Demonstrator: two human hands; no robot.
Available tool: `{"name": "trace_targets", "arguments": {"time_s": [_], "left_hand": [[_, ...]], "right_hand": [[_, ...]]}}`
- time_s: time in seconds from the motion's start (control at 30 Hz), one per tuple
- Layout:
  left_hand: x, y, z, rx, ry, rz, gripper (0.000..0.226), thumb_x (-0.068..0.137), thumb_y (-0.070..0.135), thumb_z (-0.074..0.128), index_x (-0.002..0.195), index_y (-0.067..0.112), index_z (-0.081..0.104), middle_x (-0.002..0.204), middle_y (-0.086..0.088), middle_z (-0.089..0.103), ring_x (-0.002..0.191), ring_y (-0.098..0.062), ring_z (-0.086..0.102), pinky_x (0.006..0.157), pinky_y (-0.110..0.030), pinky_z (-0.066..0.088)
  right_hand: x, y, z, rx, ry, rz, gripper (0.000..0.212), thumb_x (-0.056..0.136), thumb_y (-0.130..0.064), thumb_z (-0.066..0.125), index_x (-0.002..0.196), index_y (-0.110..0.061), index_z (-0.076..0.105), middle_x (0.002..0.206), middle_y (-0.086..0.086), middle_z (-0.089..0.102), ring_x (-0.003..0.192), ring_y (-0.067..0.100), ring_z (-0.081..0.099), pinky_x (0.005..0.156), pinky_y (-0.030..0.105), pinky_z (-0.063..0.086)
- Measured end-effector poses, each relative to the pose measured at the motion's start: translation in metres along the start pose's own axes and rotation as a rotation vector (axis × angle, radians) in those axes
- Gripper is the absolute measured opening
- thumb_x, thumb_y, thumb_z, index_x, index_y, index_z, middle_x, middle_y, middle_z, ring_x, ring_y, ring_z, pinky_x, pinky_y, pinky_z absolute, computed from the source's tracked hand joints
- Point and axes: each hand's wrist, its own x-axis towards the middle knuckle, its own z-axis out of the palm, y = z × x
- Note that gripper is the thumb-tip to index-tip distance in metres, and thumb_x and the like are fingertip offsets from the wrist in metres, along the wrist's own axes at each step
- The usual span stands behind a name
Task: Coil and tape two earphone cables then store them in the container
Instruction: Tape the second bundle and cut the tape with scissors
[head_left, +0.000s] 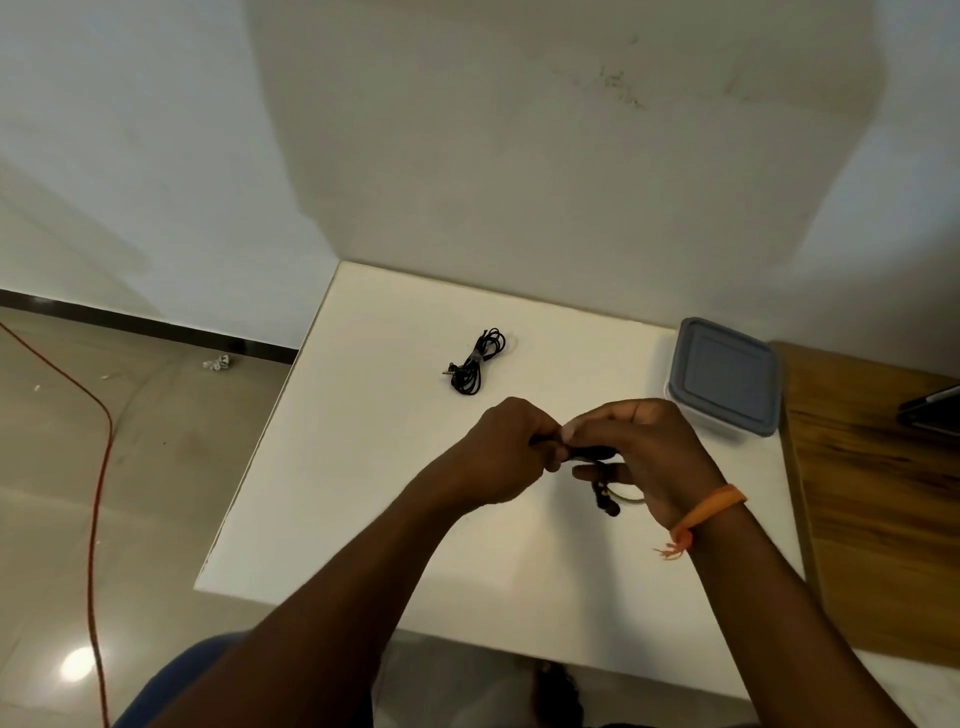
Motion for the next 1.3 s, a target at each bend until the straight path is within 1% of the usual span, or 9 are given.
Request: {"name": "trace_targets", "arguments": {"time_s": [0.17, 0.27, 0.4, 0.57, 0.73, 0.93, 1.07, 1.2, 1.3], "left_hand": [[0.0, 0.002, 0.016, 0.264, 0.105, 0.127, 0.019, 0.096, 0.008, 0.053, 0.087, 0.001, 0.068, 0.073, -0.004, 0.058, 0.061, -0.012, 0.046, 0.054, -0.021, 0.034], [0.002, 0.001, 0.02, 0.317, 0.172, 0.201, 0.017, 0.097, 0.009, 0.055, 0.097, 0.003, 0.071, 0.086, -0.01, 0.067, 0.077, -0.021, 0.058, 0.066, -0.029, 0.041], [0.008, 0.001, 0.019, 0.44, 0.194, 0.267, 0.019, 0.098, 0.013, 0.053, 0.109, 0.011, 0.068, 0.1, -0.009, 0.064, 0.094, -0.023, 0.059, 0.07, -0.023, 0.034], [0.007, -0.004, 0.023, 0.496, 0.246, 0.414, 0.023, 0.09, 0.002, 0.059, 0.106, 0.015, 0.069, 0.09, -0.005, 0.06, 0.085, -0.021, 0.057, 0.067, -0.024, 0.033], [-0.001, -0.001, 0.022, 0.514, 0.343, 0.552, 0.039, 0.078, -0.013, 0.063, 0.104, 0.016, 0.066, 0.083, -0.001, 0.056, 0.075, -0.013, 0.046, 0.06, -0.026, 0.035], [-0.013, 0.01, 0.015, 0.665, 0.345, 0.712, 0.047, 0.082, -0.005, 0.045, 0.121, 0.013, 0.066, 0.084, -0.004, 0.059, 0.074, -0.022, 0.049, 0.058, -0.028, 0.039], [-0.016, 0.012, 0.017, 0.748, 0.373, 0.765, 0.034, 0.085, 0.0, 0.047, 0.113, 0.005, 0.067, 0.078, -0.008, 0.056, 0.069, -0.025, 0.049, 0.055, -0.028, 0.034], [-0.011, 0.01, 0.024, 0.735, 0.345, 0.666, 0.008, 0.074, -0.001, 0.068, 0.079, 0.004, 0.065, 0.065, -0.007, 0.05, 0.059, -0.025, 0.05, 0.045, -0.028, 0.035], [-0.007, 0.008, 0.026, 0.697, 0.338, 0.583, 0.012, 0.07, -0.003, 0.07, 0.074, 0.006, 0.063, 0.063, -0.006, 0.048, 0.054, -0.021, 0.041, 0.042, -0.028, 0.034]], "right_hand": [[0.001, 0.002, -0.003, 0.175, 0.096, 0.233, 0.013, 0.076, -0.004, 0.074, 0.086, 0.004, 0.073, 0.083, 0.02, 0.073, 0.077, 0.028, 0.073, 0.059, 0.035, 0.058], [0.001, 0.004, -0.005, 0.21, 0.127, 0.254, 0.013, 0.076, -0.007, 0.076, 0.087, 0.0, 0.074, 0.083, 0.018, 0.074, 0.073, 0.026, 0.074, 0.054, 0.031, 0.056], [0.002, 0.003, -0.006, 0.325, 0.12, 0.324, 0.017, 0.075, -0.008, 0.075, 0.091, -0.002, 0.073, 0.087, 0.017, 0.074, 0.072, 0.024, 0.074, 0.051, 0.029, 0.055], [0.004, 0.006, -0.003, 0.396, 0.114, 0.375, 0.011, 0.082, -0.009, 0.07, 0.091, -0.006, 0.074, 0.088, 0.015, 0.072, 0.069, 0.021, 0.07, 0.045, 0.023, 0.05], [0.003, -0.001, -0.007, 0.534, 0.035, 0.463, 0.009, 0.087, -0.014, 0.064, 0.084, -0.006, 0.067, 0.078, 0.01, 0.068, 0.041, 0.009, 0.06, 0.035, 0.011, 0.039], [0.007, 0.002, -0.015, 0.502, -0.004, 0.502, 0.037, 0.061, -0.023, 0.076, 0.095, -0.013, 0.068, 0.077, 0.007, 0.072, 0.064, 0.011, 0.061, 0.038, 0.012, 0.038], [0.003, -0.002, -0.016, 0.379, 0.096, 0.366, 0.039, 0.06, -0.016, 0.08, 0.093, -0.008, 0.061, 0.086, 0.019, 0.065, 0.069, 0.021, 0.063, 0.035, 0.015, 0.039], [-0.001, -0.007, -0.008, 0.19, 0.215, 0.267, 0.06, 0.075, -0.006, 0.078, 0.126, -0.01, 0.045, 0.08, 0.017, 0.069, 0.051, 0.019, 0.069, 0.038, 0.02, 0.042], [0.0, -0.007, -0.003, 0.069, 0.263, 0.167, 0.072, 0.074, -0.009, 0.08, 0.135, -0.011, 0.042, 0.076, 0.016, 0.07, 0.048, 0.016, 0.067, 0.038, 0.021, 0.043]]}}
